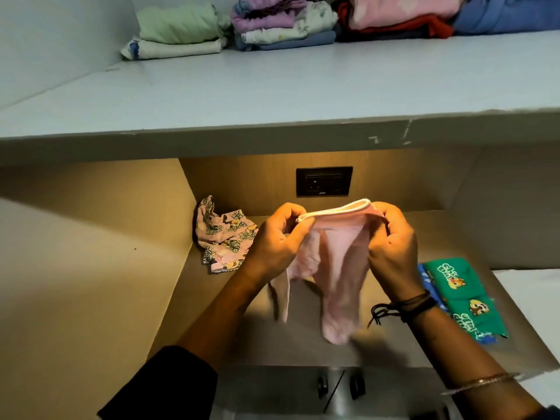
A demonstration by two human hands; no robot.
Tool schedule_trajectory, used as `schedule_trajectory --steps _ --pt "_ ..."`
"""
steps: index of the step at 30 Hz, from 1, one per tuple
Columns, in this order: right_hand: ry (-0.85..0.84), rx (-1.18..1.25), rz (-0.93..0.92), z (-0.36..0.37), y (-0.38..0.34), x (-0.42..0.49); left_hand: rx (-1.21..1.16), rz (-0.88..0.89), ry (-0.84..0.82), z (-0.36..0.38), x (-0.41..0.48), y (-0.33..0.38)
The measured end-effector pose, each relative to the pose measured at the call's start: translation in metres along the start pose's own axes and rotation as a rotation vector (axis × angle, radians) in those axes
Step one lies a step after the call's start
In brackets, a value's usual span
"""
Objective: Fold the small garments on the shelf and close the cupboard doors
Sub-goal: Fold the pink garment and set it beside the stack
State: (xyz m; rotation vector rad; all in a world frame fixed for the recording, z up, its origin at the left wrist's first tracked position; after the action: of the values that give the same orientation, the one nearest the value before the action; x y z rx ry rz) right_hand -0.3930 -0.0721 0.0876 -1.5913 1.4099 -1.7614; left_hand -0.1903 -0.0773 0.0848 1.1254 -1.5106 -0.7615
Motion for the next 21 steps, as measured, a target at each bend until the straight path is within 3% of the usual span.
schedule_trajectory --steps 4,8,10,13,15,18,21 --pt "0.008 0.098 0.124 -0.007 0.0 0.008 -0.064 0.004 0.06 0.007 0.007 0.02" --pt "-0.106 0.15 0.151 -0.01 0.003 0.008 -0.089 -0.025 0.146 0.004 0.008 0.016" --pt "-0.24 0.181 0.172 -0.004 0.004 0.003 -0.073 -0.097 0.08 0.011 0.002 0.008" --pt "-0.418 0.171 0.116 0.008 0.003 -0.01 0.174 -0.175 -0.041 0.021 -0.015 -0.002" --pt "-0.542 0.148 0.041 0.017 -0.001 -0.017 0.303 -0.084 -0.112 0.026 -0.024 0.009" --pt "-0.743 0.077 -0.042 0.03 -0.01 -0.029 0.417 0.148 -0.35 0.047 -0.036 0.036" --pt "-0.815 0.043 -0.153 0.036 -0.025 -0.035 0.369 0.152 -0.463 0.051 -0.035 0.042"
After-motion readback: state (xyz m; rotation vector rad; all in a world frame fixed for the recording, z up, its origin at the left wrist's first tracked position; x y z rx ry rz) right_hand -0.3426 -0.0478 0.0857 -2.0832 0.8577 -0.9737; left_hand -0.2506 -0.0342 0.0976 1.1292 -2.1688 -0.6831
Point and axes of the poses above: each hand's wrist, its own x-axis towards the middle knuckle, its own z-axis out of the palm, y = z × x, the point moved 8 cm from there along x, towards the middle knuckle, and after that the axes turned 6 degrees about y, right-handed, at the moved point
